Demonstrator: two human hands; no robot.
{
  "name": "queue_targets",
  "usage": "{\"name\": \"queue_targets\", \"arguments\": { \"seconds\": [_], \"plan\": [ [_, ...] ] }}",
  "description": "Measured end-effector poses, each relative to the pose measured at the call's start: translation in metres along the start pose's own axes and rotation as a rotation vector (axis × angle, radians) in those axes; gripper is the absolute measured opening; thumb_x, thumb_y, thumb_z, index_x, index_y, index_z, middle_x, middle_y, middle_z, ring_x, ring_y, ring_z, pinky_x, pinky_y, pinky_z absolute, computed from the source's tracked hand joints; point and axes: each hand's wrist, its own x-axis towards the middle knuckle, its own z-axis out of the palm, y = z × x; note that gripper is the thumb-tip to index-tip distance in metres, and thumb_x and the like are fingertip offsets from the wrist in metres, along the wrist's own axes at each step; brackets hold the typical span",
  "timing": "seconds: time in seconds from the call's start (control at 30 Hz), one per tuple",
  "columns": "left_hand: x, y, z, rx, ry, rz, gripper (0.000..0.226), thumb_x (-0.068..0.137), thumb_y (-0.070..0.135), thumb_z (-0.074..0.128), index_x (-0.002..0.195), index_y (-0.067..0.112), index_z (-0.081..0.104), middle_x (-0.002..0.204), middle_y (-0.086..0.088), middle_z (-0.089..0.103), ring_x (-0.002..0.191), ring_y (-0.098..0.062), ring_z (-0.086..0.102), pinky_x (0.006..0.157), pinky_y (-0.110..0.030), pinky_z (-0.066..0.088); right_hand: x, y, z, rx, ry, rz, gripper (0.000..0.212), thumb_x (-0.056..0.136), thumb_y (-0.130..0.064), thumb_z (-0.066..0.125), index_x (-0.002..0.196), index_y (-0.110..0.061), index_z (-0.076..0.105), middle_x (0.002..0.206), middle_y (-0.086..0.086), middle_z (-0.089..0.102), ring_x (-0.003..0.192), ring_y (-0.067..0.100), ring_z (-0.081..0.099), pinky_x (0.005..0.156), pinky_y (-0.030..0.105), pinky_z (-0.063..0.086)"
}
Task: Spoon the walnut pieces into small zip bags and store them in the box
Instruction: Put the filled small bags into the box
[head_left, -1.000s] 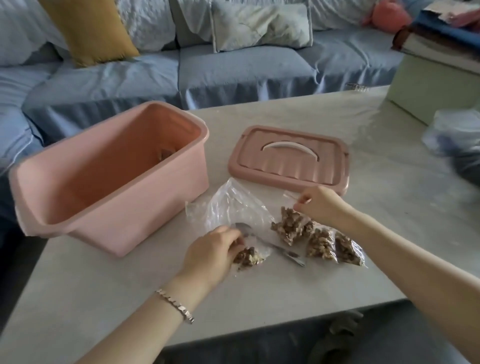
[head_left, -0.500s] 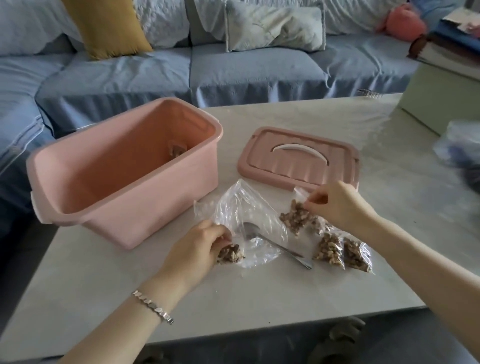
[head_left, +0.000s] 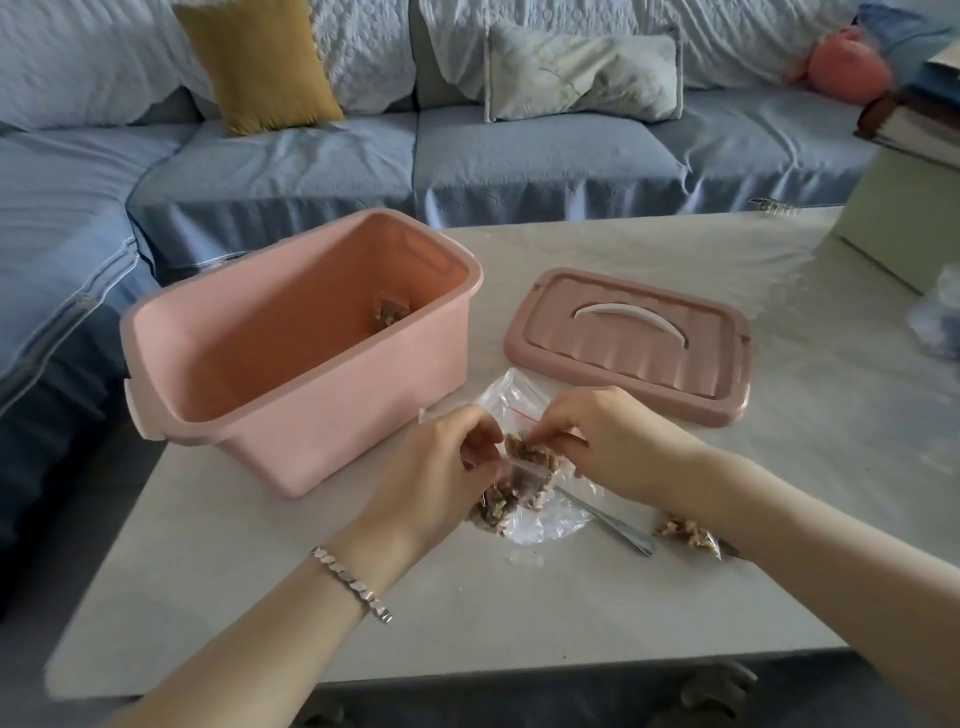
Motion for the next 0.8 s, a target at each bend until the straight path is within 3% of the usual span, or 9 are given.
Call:
{"name": "queue_targets", "arguments": {
  "seconds": [0.1,0.17,0.23,0.3,0.4,0.5,0.63,0.73,0.8],
  "plan": [
    [0.004,0.004,0.003,-0.089,0.059,-0.043,0.031,0.072,0.007,0.073,0.07,0.031,0.054,0.065,0.013,0.06,0.061,0.003,0.055,0.06,-0.01,0.043,0.0,-0.011,-0.001,-0.019,-0.041,-0.002,0.022,0.083,-0.032,0.062,0.096,-0.018,0.073,0.094,0.001,0.065,0.087,0.019,0.058,0.081,0.031,0.045],
    [0.007,0.005,0.004,-0.195,0.079,-0.055,0.03,0.069,0.007,0.076,0.068,0.03,0.057,0.064,0.01,0.063,0.062,0.001,0.059,0.063,-0.016,0.047,0.0,-0.011,-0.002,-0.044,-0.043,0.016,0.028,0.078,-0.039,0.067,0.094,-0.017,0.073,0.092,0.002,0.064,0.086,0.019,0.058,0.079,0.034,0.044],
    [0.008,0.007,0.001,-0.282,0.074,-0.044,0.032,0.067,0.005,0.078,0.07,0.031,0.059,0.068,0.007,0.067,0.067,-0.008,0.064,0.066,-0.022,0.051,0.001,-0.009,-0.003,-0.016,0.009,0.024,0.022,0.078,-0.035,0.069,0.091,-0.019,0.073,0.091,0.002,0.065,0.086,0.02,0.059,0.08,0.034,0.045],
    [0.008,0.007,-0.008,-0.296,0.075,-0.026,0.032,0.072,0.002,0.075,0.074,0.029,0.06,0.074,0.007,0.068,0.07,-0.005,0.064,0.067,-0.016,0.049,0.002,-0.009,-0.005,0.009,0.067,0.019,0.012,0.079,-0.025,0.07,0.089,-0.021,0.075,0.088,0.001,0.068,0.085,0.02,0.06,0.081,0.034,0.045],
    [0.01,-0.004,-0.043,-0.073,0.144,0.032,0.019,0.083,0.006,0.064,0.082,0.025,0.06,0.088,0.012,0.062,0.079,0.002,0.059,0.071,-0.005,0.041,0.01,-0.017,-0.016,0.002,0.15,0.018,0.009,0.081,-0.019,0.068,0.087,-0.02,0.075,0.083,-0.004,0.069,0.078,0.011,0.06,0.078,0.025,0.044],
    [0.018,-0.034,-0.093,0.376,0.353,0.106,0.011,0.083,0.012,0.055,0.089,0.013,0.064,0.098,0.003,0.06,0.091,-0.009,0.052,0.082,-0.017,0.037,0.034,-0.031,-0.036,0.025,0.293,0.019,0.005,0.08,-0.019,0.071,0.082,-0.021,0.075,0.068,-0.015,0.061,0.07,-0.002,0.057,0.067,0.009,0.042],
    [0.024,-0.082,-0.144,0.697,0.38,-0.187,0.025,0.081,0.014,0.06,0.106,0.011,0.064,0.116,-0.007,0.059,0.109,-0.029,0.053,0.096,-0.044,0.04,0.088,-0.059,-0.055,0.087,0.408,-0.034,0.006,0.079,-0.017,0.071,0.084,-0.018,0.074,0.078,-0.007,0.066,0.069,0.004,0.055,0.07,0.018,0.039],
    [0.023,-0.102,-0.161,0.727,0.371,-0.364,0.034,0.081,0.019,0.061,0.115,0.012,0.061,0.13,-0.01,0.052,0.12,-0.03,0.048,0.103,-0.047,0.034,0.14,-0.079,-0.058,0.068,0.437,-0.063,0.012,0.081,-0.015,0.067,0.091,-0.013,0.074,0.08,-0.003,0.065,0.07,0.008,0.055,0.069,0.017,0.038],
    [0.023,-0.106,-0.162,0.654,0.347,-0.447,0.039,0.085,0.024,0.057,0.123,0.016,0.054,0.141,-0.007,0.039,0.132,-0.026,0.034,0.109,-0.045,0.026,0.177,-0.087,-0.049,0.049,0.401,-0.049,0.013,0.082,-0.014,0.066,0.091,-0.01,0.074,0.08,0.001,0.067,0.074,0.01,0.056,0.069,0.018,0.039]
  ]
}}
